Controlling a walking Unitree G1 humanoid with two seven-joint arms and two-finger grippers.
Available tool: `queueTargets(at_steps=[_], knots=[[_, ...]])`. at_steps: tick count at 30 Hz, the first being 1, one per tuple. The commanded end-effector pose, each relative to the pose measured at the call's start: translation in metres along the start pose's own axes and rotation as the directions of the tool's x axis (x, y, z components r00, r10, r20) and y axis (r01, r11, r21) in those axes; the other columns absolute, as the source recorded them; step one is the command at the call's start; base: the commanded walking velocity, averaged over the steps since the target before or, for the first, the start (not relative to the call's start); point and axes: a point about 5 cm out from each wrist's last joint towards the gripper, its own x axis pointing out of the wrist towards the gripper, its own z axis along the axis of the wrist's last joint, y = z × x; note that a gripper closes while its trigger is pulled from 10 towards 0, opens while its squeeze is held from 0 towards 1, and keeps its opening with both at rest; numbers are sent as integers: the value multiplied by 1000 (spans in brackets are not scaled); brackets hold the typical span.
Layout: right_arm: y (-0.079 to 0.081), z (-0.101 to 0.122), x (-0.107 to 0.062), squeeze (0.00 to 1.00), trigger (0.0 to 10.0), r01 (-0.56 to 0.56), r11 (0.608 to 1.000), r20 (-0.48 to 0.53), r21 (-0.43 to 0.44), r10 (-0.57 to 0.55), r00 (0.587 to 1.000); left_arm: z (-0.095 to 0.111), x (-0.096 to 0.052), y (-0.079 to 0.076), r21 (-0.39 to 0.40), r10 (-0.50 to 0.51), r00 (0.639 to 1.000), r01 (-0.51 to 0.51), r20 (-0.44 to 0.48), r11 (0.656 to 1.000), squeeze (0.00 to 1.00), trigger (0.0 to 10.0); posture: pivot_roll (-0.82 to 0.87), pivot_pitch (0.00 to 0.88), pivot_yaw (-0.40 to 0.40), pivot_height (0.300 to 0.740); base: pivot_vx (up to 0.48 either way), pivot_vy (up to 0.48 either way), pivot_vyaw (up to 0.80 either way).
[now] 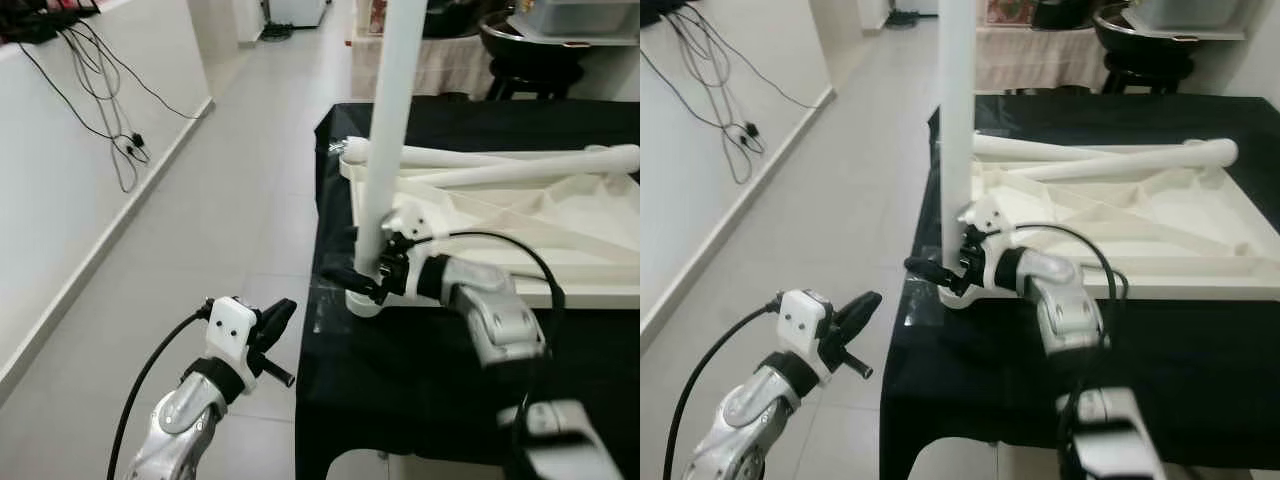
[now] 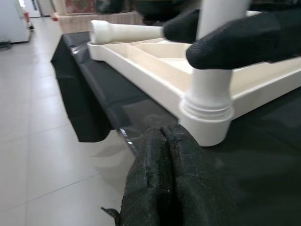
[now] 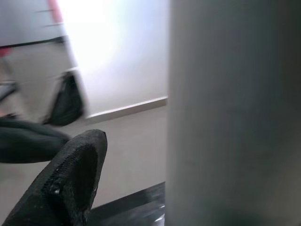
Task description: Building children table
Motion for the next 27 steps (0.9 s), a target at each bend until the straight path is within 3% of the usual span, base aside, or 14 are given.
queueTargets(at_steps=[1,10,13,15,18,19,21,22,23,24,27], knots=[[12,-5,15,0,78,-121,993,-4,10,121,993,-4,-3,-1,4,6,1000,-6,-14,1000,0,10000,16,85,39,740,0,0,0],[0,-10,5,0,0,-56,998,16,38,55,998,-4,-4,-2,-5,-1,1000,1,-14,1000,0,10000,1,98,45,740,0,0,0],[-1,-19,-4,0,0,60,997,-10,43,-60,998,-2,-4,-2,-8,-2,1000,2,-11,1000,0,10000,-11,112,44,740,0,0,0],[1,-31,-13,0,0,241,968,-36,65,-239,970,-1,-5,-2,-8,-2,1000,2,-7,1000,0,10000,-12,121,36,740,0,0,0],[2,-36,-16,0,0,316,945,-42,82,-313,949,-1,-6,-2,-8,-2,1000,2,-7,1000,0,10000,-12,121,36,740,0,0,0],[18,-57,-25,0,0,683,721,-124,119,-671,731,0,-7,0,-7,0,1000,0,-5,1000,0,10000,-26,139,42,740,0,0,0],[18,-57,-25,0,0,683,721,-124,119,-671,731,0,-7,0,-7,0,1000,0,-5,1000,0,10000,-26,139,42,740,0,0,0],[33,-62,-26,0,0,758,641,-152,118,-743,652,1,-7,0,-6,0,1000,0,-5,1000,0,10000,-20,141,43,740,0,0,0],[33,-62,-26,0,0,758,641,-152,118,-743,652,1,-7,0,-6,0,1000,0,-5,1000,0,10000,-20,141,43,740,0,0,0],[40,-58,-26,0,0,804,586,-137,101,-792,595,1,-7,1,-5,-1,1000,1,-6,1000,0,10000,-27,133,55,740,0,0,0],[37,-53,-22,0,0,804,590,-106,80,-797,595,0,-6,2,-3,-4,1000,4,-9,1000,0,10000,-25,132,55,740,0,0,0]])
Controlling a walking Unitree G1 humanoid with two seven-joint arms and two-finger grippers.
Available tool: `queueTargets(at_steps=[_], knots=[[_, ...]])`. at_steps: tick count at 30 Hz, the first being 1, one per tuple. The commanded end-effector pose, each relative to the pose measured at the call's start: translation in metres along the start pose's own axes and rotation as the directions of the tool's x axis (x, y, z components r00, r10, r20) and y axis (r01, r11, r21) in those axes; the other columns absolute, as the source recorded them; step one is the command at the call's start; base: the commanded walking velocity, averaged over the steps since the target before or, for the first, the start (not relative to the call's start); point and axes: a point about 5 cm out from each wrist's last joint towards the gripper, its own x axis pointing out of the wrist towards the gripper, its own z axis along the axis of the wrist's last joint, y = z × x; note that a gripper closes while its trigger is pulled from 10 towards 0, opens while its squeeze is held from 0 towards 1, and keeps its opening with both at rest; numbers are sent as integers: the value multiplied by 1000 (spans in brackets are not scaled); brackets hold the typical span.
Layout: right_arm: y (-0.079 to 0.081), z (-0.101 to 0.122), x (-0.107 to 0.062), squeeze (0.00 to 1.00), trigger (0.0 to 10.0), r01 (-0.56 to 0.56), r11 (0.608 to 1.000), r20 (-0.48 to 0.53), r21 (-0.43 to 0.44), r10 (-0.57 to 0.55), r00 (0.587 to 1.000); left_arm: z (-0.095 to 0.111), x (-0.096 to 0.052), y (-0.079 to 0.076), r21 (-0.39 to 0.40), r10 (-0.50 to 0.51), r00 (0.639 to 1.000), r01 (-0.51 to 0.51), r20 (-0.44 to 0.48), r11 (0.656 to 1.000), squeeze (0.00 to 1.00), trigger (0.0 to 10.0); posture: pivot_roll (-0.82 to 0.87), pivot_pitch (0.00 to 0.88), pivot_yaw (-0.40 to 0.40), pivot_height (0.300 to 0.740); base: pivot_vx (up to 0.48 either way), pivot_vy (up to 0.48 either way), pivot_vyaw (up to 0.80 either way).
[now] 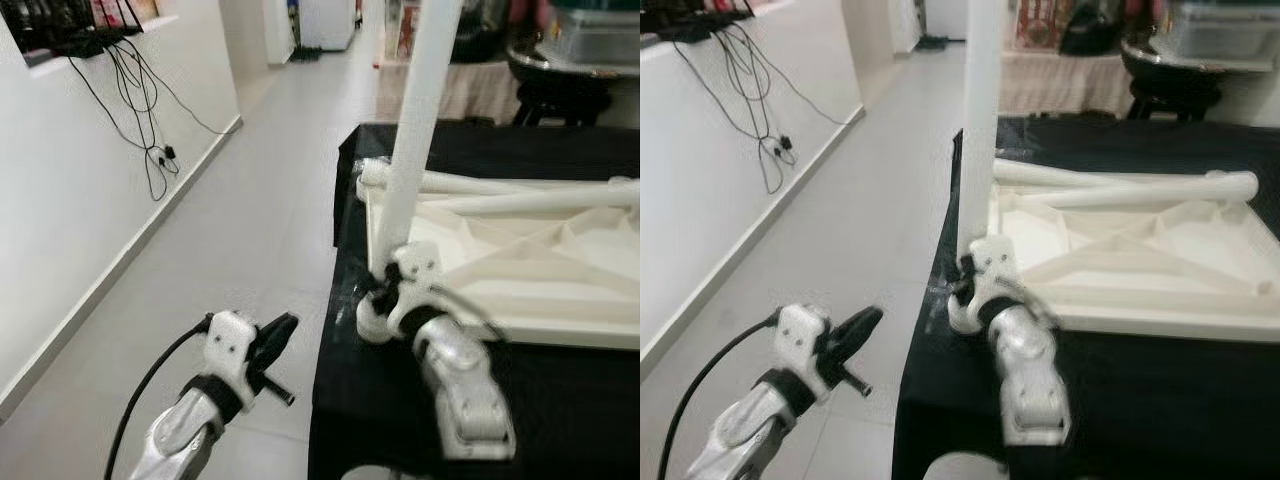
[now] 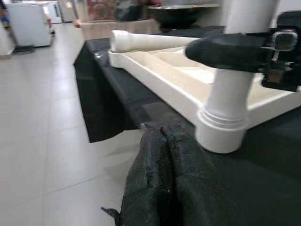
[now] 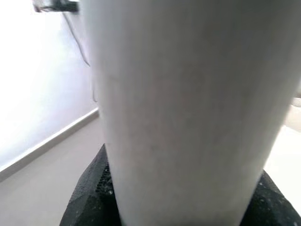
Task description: Building children table
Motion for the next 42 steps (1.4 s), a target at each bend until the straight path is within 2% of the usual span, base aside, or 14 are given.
queueTargets(at_steps=[1,4,5,6,7,9,17,22,23,29,30,32,33,42], knots=[[-15,-24,-4,0,0,84,996,-118,-18,-86,989,-2,-2,3,11,-5,1000,6,-22,1000,0,10000,-25,132,55,740,0,0,0],[-17,-26,-2,0,0,78,997,-136,-14,-80,988,-2,-1,3,11,-7,1000,7,-23,1000,0,10000,-24,130,53,740,0,0,0],[-15,-26,0,0,10000,62,998,-152,-18,-64,986,-2,-1,4,11,-4,1000,5,-22,1000,0,10000,-26,127,55,740,0,0,0],[-13,-26,3,0,10000,40,999,-154,0,-39,987,-2,-1,4,12,-1,1000,1,-22,1000,0,10000,-23,124,55,740,0,0,0],[-11,-21,6,914,10000,10,1000,-138,19,-7,990,-2,-1,4,13,2,1000,-1,-21,1000,0,10000,-20,123,55,740,0,0,0],[-9,-17,8,1000,10000,-22,999,-116,42,26,993,-2,0,4,13,3,1000,-3,-21,1000,0,10000,-20,123,55,740,0,0,0],[-5,16,22,1000,10000,-287,954,22,84,286,958,-2,0,4,12,-2,1000,2,-23,1000,0,10000,-18,117,55,740,0,0,0],[-5,29,21,1000,10000,-552,834,36,-3,552,833,-2,0,3,12,0,1000,1,-22,1000,0,10000,-12,117,50,740,0,0,0],[-7,34,22,0,10000,-670,741,5,-51,671,742,-2,0,4,12,1,1000,-1,-21,1000,0,10000,-7,114,48,740,0,0,0],[-8,35,28,0,10000,-695,717,-7,-54,696,718,-2,0,3,13,2,1000,-2,-21,1000,0,10000,1,113,46,740,0,0,0],[-8,33,35,0,4510,-761,648,-33,-17,760,649,-2,0,2,15,3,1000,-2,-21,1000,0,10000,12,115,45,740,0,0,0],[-8,33,35,0,4510,-761,648,-33,-17,760,649,-2,0,2,15,3,1000,-2,-21,1000,0,10000,12,115,45,740,0,0,0],[-8,30,36,0,0,-788,616,-58,-8,786,615,-2,0,1,16,3,1000,-3,-21,1000,0,10000,17,114,45,740,0,0,0],[-21,15,34,0,0,-805,591,-118,41,803,584,-2,-2,-1,11,1,1000,-1,-23,1000,0,10000,17,119,49,740,0,0,0]])
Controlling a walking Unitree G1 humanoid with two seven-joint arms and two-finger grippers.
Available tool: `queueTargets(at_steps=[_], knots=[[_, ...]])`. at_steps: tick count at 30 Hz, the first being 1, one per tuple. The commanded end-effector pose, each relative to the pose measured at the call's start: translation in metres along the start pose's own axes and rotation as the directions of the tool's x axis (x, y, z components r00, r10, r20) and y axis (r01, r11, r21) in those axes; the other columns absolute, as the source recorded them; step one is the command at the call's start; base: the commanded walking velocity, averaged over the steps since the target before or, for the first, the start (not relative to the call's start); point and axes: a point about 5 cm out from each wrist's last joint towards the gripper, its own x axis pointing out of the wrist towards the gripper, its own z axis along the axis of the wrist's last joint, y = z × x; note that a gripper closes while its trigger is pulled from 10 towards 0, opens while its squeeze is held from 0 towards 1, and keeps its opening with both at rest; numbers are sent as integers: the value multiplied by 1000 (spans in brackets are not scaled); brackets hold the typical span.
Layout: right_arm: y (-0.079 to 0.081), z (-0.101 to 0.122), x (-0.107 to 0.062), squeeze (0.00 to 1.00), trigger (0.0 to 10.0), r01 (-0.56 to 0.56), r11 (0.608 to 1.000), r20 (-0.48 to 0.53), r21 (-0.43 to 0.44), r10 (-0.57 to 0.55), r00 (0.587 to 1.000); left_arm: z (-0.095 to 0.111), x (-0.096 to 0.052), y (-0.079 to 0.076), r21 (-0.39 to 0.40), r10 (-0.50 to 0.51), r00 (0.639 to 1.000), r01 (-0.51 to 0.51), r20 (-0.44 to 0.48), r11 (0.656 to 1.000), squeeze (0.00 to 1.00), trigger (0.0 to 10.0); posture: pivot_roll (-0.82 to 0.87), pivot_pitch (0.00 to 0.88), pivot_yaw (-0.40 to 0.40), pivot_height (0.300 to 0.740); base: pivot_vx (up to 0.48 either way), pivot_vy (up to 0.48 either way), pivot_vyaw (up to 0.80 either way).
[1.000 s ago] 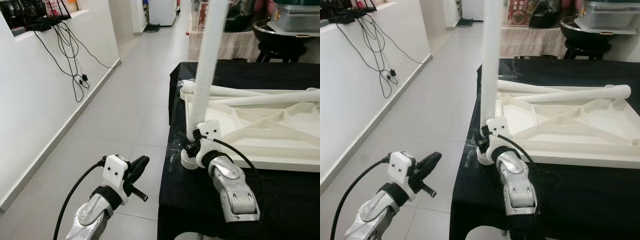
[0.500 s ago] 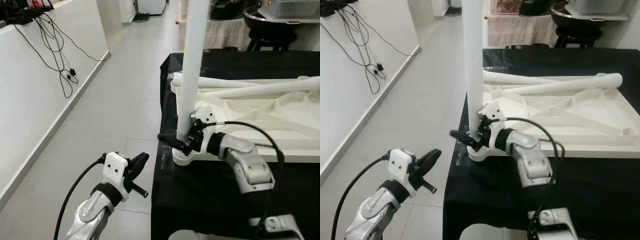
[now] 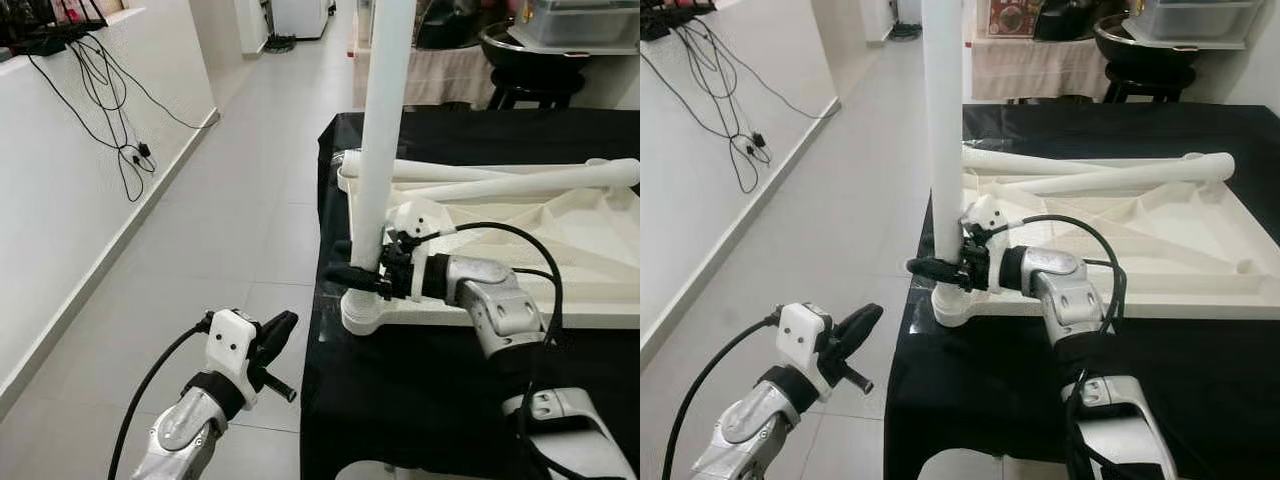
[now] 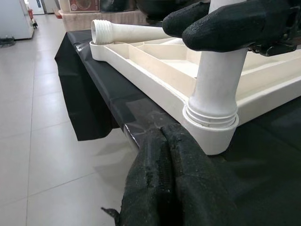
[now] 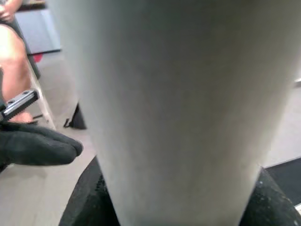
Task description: Building children table
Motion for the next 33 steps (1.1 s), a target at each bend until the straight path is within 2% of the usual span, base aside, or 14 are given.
queueTargets(at_steps=[1,6,7,9,12,17,18,22,23,24,25,31,32,33], knots=[[5,-22,1,0,0,-26,997,-53,76,30,998,-2,-3,-1,10,3,1000,-3,-19,1000,0,10000,12,122,50,740,0,0,0],[5,-57,-17,0,0,404,907,-180,120,-380,907,-2,-5,-2,7,0,1000,0,-19,1000,0,10000,11,125,28,740,0,0,0],[7,-67,-22,0,0,552,823,-228,137,-516,826,-2,-6,-2,7,0,1000,0,-20,1000,0,10000,11,125,28,740,0,0,0],[31,-84,-40,0,0,845,483,-303,230,-789,534,-2,-7,0,10,1,1000,-1,-21,1000,0,10000,8,134,27,740,0,0,0],[64,-91,-41,0,0,879,415,-340,235,-812,475,-3,-8,1,10,2,1000,-2,-24,1000,0,10000,-2,128,42,740,0,0,0],[50,-79,-25,0,0,839,518,-268,165,-795,544,-5,-4,3,12,-19,999,19,-35,1000,0,10000,-3,83,49,740,0,0,0],[42,-75,-20,0,7059,829,536,-258,158,-788,559,-6,-2,3,14,-20,999,20,-36,1000,0,10000,-5,79,49,740,0,0,0],[37,-73,-16,0,7059,825,543,-256,158,-784,566,-6,-2,4,15,-19,999,20,-36,1000,0,10000,-5,79,49,740,0,0,0],[35,-67,-11,875,10000,809,565,-237,164,-773,588,-6,-2,4,17,-8,999,9,-33,1000,0,10000,-6,74,50,740,0,0,0],[35,-67,-11,875,10000,809,565,-237,164,-773,588,-6,-2,4,17,-8,999,9,-33,1000,0,10000,-6,74,50,740,0,0,0],[29,-46,6,1000,10000,724,663,-155,190,-708,689,-6,-1,5,18,6,1000,-6,-29,1000,0,10000,0,74,51,740,0,0,0],[28,-29,20,1000,10000,602,781,-84,169,-597,798,-5,0,5,18,5,1000,-5,-28,1000,0,10000,-2,79,59,740,0,0,0],[33,-24,28,471,10000,481,866,-61,138,-477,877,-5,0,5,17,3,1000,-2,-28,1000,0,10000,2,84,60,740,0,0,0],[33,-24,28,471,10000,481,866,-61,138,-477,877,-5,0,5,17,3,1000,-2,-28,1000,0,10000,2,84,60,740,0,0,0]])
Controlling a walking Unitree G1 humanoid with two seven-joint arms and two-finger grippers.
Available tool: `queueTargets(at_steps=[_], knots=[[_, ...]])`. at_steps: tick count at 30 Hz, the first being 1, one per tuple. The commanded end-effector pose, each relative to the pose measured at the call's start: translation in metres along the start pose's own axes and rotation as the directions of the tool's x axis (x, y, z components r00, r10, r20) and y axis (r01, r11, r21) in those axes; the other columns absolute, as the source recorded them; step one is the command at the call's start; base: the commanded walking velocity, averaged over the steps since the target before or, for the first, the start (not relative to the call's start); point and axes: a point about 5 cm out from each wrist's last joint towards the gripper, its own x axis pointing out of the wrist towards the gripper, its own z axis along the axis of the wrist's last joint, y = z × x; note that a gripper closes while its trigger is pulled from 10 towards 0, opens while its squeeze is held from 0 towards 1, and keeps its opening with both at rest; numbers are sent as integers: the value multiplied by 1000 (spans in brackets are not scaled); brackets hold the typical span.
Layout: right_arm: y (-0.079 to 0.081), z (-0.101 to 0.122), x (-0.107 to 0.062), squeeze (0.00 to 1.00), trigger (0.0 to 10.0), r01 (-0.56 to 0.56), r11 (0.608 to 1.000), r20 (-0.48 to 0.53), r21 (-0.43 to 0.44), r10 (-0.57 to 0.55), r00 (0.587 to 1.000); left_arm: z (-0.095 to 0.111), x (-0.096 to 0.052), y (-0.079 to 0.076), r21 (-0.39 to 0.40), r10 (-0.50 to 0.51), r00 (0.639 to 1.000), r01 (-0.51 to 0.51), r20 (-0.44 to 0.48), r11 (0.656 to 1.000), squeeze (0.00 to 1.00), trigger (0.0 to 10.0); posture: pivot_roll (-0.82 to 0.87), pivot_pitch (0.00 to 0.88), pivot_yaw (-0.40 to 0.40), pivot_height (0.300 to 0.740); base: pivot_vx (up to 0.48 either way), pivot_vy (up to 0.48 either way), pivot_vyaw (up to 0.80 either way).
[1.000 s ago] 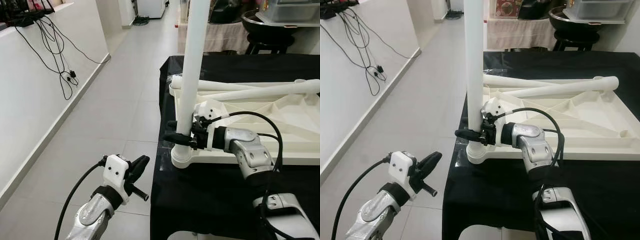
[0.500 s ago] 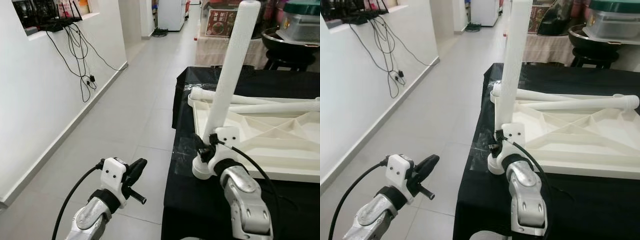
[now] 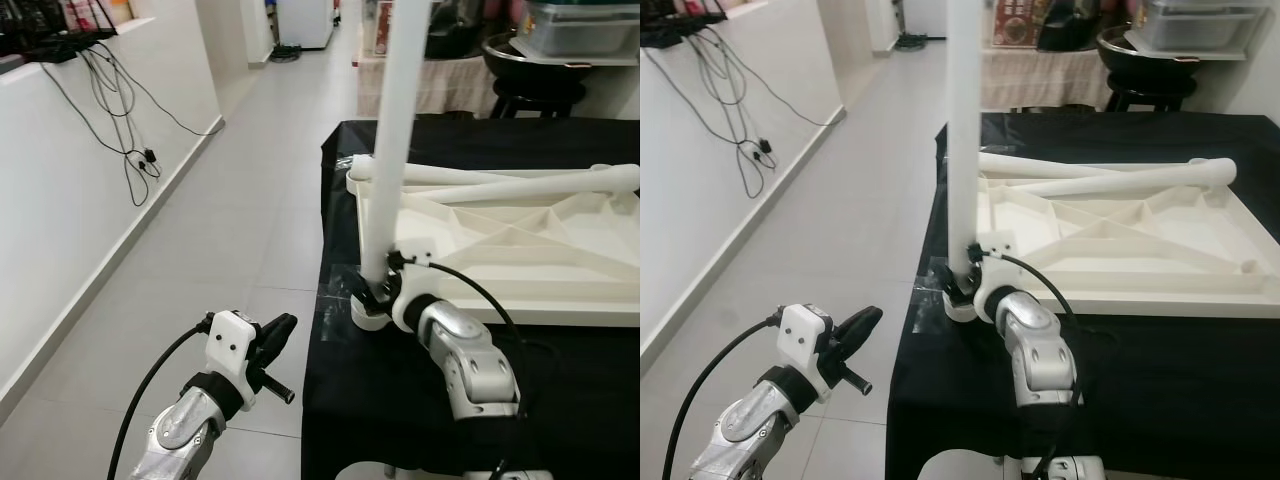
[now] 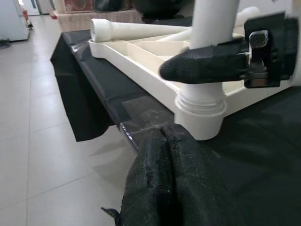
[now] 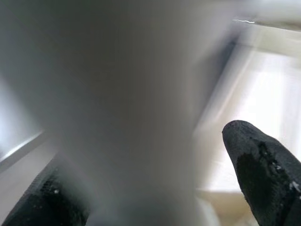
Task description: Building children table
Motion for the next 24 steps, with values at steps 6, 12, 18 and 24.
queueTargets(at_steps=[6,12,18,24], knots=[[21,5,10,0,10000,-387,914,-33,-122,386,922,0,-2,1,11,0,1000,0,-11,1000,0,10000,14,91,59,740,0,0,0],[12,11,16,0,10000,-530,835,-66,-145,527,848,1,-5,1,8,4,1000,-4,-8,1000,0,10000,20,106,58,740,0,0,0],[4,14,17,0,0,-579,807,-68,-115,575,815,1,-5,-1,4,2,1000,-2,-9,1000,0,10000,22,116,56,740,0,0,0],[-5,8,9,0,0,-571,813,-77,-113,565,821,1,-5,-3,-1,1,1000,-1,-6,1000,0,10000,14,124,56,740,0,0,0]])
